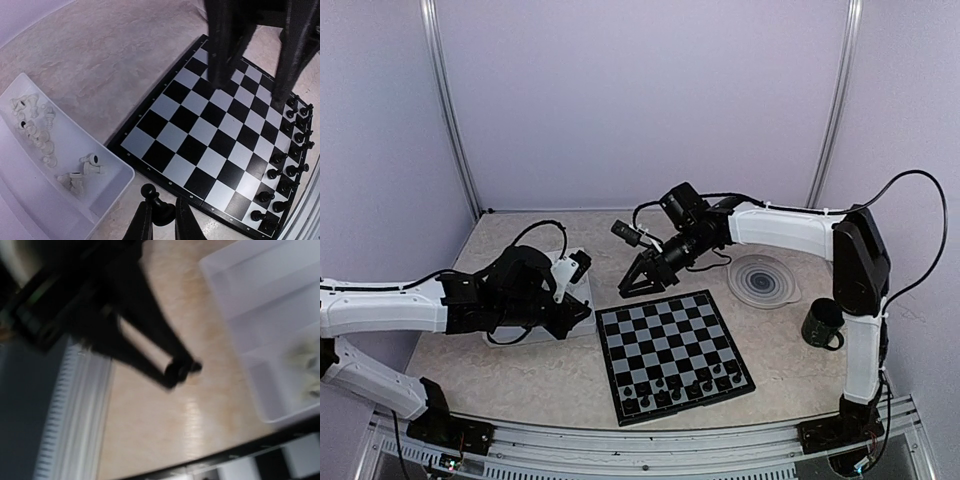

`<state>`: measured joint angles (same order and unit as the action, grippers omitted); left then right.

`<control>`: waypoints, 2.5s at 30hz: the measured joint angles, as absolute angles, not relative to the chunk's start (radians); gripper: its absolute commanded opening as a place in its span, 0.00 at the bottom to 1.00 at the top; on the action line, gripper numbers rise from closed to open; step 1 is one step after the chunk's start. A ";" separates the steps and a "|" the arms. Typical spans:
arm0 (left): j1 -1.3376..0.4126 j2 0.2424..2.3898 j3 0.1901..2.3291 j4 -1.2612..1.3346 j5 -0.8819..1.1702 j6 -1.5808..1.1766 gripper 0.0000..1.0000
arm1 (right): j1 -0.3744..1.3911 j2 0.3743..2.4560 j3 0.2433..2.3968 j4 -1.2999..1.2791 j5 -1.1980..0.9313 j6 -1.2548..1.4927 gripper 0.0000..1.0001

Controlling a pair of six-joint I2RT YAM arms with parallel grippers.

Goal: Set up the chess pieces on the board
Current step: Pass from the left arm to the right

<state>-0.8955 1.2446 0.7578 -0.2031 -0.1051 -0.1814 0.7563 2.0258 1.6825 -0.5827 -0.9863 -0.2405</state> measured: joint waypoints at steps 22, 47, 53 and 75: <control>-1.045 1.336 0.809 -0.182 -0.091 -0.106 0.00 | 0.794 2.168 1.727 -0.601 -1.246 -0.054 0.44; -1.063 1.336 0.809 -0.165 -0.111 -0.107 0.00 | 0.813 2.217 1.727 -0.600 -1.246 -0.028 0.27; -1.064 1.336 0.809 -0.167 -0.110 -0.107 0.00 | 0.813 2.221 1.727 -0.598 -1.256 -0.025 0.26; -1.043 1.298 1.013 -0.327 -0.168 -0.043 0.99 | 0.793 2.176 1.690 -0.607 -1.127 -0.155 0.06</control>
<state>-1.0431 1.2980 1.0134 -0.3271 -0.1680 -0.0433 0.7933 2.1757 1.6901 -0.6075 -1.1271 -0.1547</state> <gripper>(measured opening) 0.701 0.061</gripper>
